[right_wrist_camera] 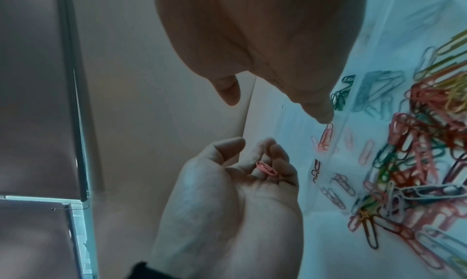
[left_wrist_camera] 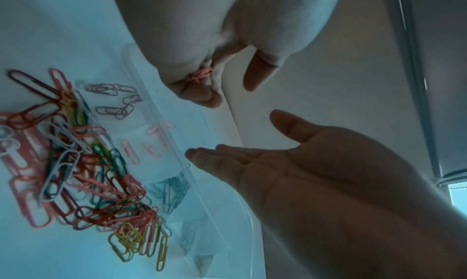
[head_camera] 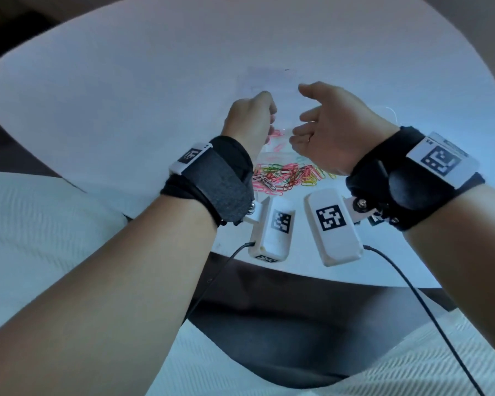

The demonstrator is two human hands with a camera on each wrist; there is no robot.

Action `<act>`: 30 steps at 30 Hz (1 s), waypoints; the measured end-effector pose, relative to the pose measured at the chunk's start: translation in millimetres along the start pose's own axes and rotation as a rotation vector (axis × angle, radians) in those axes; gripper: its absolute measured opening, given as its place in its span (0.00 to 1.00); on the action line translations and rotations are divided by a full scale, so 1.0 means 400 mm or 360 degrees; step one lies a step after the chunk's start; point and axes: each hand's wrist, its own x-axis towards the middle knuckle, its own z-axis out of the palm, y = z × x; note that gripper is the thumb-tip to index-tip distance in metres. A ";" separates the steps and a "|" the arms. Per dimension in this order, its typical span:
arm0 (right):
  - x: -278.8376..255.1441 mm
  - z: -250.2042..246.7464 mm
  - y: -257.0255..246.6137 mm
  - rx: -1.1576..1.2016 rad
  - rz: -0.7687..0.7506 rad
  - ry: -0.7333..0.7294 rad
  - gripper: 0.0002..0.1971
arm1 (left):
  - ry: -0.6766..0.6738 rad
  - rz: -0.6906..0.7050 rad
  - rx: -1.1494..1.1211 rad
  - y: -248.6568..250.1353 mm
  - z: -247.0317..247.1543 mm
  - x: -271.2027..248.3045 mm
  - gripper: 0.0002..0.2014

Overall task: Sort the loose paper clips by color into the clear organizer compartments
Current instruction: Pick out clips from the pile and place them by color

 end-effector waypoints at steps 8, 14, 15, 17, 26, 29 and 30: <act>-0.055 -0.087 0.045 0.0101 -0.0238 0.0122 0.21 | -0.0301 0.0017 0.0028 -0.025 0.015 -0.006 0.08; -0.096 -0.135 0.072 -0.0260 -0.0349 0.0118 0.06 | -0.0304 0.0506 0.0365 0.027 0.006 -0.055 0.11; -0.102 -0.139 0.076 -0.0380 -0.0388 0.0113 0.05 | -0.0313 0.0586 0.0478 0.037 0.003 -0.066 0.10; -0.106 -0.151 0.092 -0.0701 -0.0489 0.0152 0.03 | -0.0347 0.0691 0.0766 0.040 -0.001 -0.086 0.09; -0.083 -0.227 0.217 -0.2133 -0.0485 0.0199 0.07 | -0.0664 0.0575 0.2115 -0.080 -0.126 -0.086 0.06; -0.060 -0.235 0.233 -0.2160 -0.0439 0.0203 0.09 | -0.0615 0.0592 0.2060 -0.099 -0.101 -0.061 0.05; -0.053 -0.237 0.236 -0.2160 -0.0439 0.0196 0.09 | -0.0611 0.0625 0.2021 -0.105 -0.081 -0.057 0.05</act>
